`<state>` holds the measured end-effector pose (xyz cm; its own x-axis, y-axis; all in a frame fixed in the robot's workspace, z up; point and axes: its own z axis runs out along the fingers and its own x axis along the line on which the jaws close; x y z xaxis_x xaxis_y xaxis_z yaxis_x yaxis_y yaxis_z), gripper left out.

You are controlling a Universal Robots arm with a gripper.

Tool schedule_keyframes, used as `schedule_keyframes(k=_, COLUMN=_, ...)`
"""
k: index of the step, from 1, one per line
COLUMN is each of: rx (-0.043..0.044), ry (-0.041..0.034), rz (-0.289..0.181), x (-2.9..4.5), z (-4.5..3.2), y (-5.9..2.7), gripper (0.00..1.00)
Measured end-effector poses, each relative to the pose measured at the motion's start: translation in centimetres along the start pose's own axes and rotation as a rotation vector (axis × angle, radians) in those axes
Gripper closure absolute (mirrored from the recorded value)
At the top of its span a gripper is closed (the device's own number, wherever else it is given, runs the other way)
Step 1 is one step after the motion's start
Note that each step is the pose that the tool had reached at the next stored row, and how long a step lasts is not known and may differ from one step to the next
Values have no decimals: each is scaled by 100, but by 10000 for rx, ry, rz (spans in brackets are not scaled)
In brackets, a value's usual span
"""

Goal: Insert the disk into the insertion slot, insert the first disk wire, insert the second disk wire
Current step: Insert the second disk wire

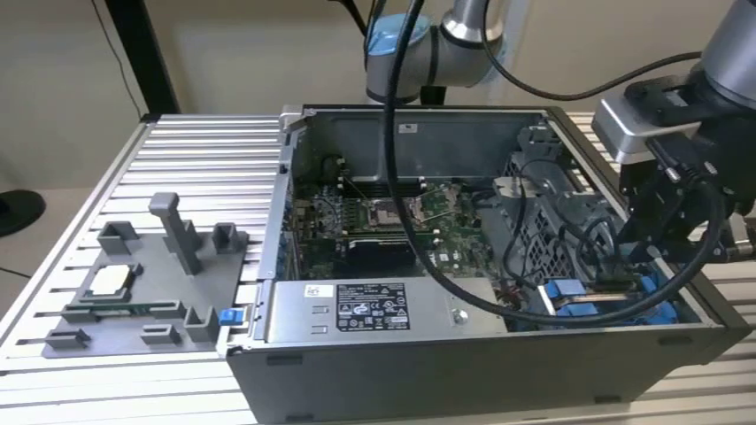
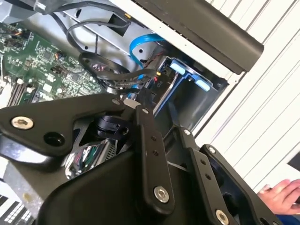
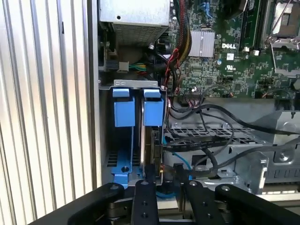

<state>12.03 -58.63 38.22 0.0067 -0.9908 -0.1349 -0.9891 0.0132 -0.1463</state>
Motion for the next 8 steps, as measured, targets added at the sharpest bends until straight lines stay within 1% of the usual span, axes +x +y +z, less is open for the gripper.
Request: schedule_keyframes(k=8, rx=0, ry=2, rz=0, x=0, z=-6, y=-1, gripper=0)
